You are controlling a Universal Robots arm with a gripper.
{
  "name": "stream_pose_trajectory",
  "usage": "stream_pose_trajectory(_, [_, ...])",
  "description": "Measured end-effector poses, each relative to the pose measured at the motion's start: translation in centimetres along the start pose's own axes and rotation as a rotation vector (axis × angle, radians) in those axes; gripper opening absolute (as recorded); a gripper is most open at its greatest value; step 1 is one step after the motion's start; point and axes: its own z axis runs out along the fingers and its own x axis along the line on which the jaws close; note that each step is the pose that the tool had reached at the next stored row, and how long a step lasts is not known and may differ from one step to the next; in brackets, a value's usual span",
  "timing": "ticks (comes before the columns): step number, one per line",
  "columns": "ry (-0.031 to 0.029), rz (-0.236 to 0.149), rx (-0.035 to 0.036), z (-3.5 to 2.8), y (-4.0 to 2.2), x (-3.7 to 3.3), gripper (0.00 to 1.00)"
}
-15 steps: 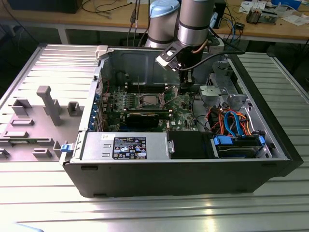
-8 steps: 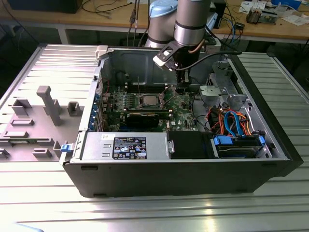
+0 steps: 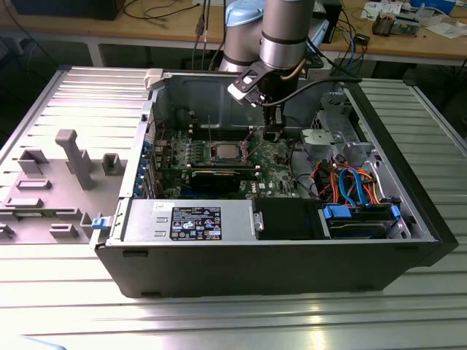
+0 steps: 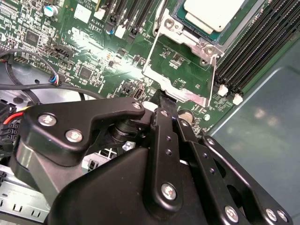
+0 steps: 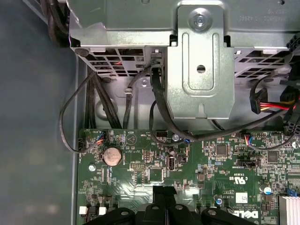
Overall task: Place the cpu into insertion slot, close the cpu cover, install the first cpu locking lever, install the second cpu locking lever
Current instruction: 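Close the cpu cover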
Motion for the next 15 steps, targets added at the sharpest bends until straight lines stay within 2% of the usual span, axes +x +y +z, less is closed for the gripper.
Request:
stream_pose_trajectory(3, [0.0000,0.000,-0.0001,-0.02,-0.51,0.01,0.11])
stream_pose_trajectory(9, [0.0000,0.000,-0.0001,-0.02,-0.52,0.01,0.11])
stream_pose_trajectory(15, [0.0000,0.000,-0.0001,-0.05,-1.07,0.01,0.11])
